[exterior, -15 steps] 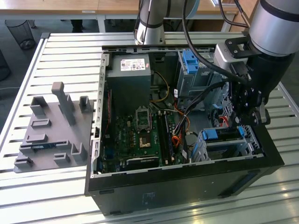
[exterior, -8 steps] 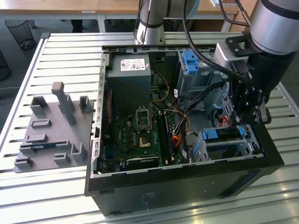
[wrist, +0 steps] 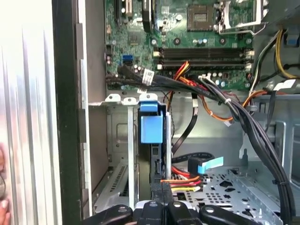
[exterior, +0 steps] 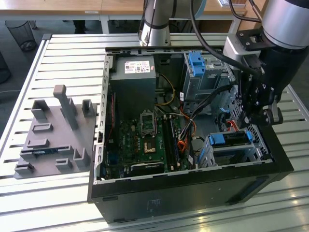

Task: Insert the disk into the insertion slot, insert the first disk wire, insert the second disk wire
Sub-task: 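Insert the second disk wire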

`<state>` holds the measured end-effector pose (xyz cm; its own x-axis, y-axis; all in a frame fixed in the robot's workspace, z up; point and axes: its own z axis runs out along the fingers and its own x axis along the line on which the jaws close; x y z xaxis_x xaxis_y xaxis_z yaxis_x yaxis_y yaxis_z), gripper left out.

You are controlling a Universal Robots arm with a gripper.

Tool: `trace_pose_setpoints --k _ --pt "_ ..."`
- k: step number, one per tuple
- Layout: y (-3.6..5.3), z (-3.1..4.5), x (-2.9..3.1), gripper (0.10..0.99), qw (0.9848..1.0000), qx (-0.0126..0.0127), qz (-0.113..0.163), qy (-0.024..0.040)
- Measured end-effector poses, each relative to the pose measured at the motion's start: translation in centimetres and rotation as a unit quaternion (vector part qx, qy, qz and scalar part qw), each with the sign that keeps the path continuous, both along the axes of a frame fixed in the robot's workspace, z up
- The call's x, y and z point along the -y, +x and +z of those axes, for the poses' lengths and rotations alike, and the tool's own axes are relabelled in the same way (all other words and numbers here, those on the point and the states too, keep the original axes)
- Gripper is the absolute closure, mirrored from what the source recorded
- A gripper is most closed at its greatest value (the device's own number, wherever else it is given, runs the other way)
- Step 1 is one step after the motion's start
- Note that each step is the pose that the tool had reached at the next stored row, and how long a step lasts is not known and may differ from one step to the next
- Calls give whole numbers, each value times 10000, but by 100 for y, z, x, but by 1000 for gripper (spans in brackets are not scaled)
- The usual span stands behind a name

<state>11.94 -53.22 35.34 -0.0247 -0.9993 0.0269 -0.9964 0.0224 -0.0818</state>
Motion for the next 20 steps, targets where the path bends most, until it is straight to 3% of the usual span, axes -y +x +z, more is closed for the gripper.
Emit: trace_pose_setpoints --k 2,4,9,15,20 --pt "0 1 -6 980 9999 -107 0 0" --pt "-3 3 -11 980 9999 -168 0 -1" --pt "-55 5 -17 980 9998 -177 1 40" --pt "-182 5 -25 980 9998 -178 1 51" --pt "-199 5 -60 980 9998 -177 0 52"
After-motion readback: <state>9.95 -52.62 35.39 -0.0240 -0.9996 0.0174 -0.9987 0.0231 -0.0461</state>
